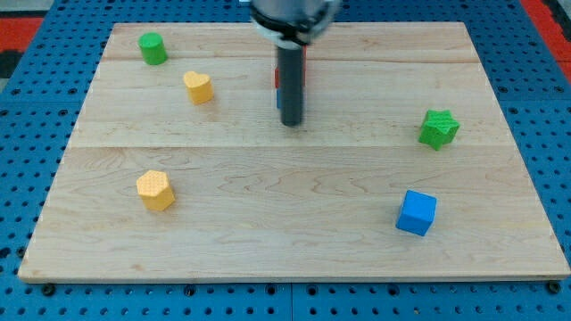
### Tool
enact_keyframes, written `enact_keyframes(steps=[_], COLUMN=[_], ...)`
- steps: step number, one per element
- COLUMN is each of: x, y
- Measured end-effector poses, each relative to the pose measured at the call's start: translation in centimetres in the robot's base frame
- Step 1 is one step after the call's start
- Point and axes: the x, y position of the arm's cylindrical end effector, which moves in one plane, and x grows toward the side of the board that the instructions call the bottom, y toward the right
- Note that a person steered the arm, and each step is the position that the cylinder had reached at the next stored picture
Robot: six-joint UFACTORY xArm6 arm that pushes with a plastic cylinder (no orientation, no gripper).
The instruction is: Move blue cube below blue triangle
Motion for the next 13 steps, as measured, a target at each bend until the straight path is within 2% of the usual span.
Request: enact_keyframes(steps=[1, 2, 3, 4, 5, 6, 7, 8, 10, 11, 12, 13], x=[6.4, 10.7, 14.4, 15.4, 12.0, 7.3, 4.1, 3.8, -0.6, -1.0, 4.0, 4.1], y=[9.6, 18.2, 19.2, 14.5, 7.6, 3.8, 3.2, 7.4, -1.3, 0.2, -1.7, -5.1])
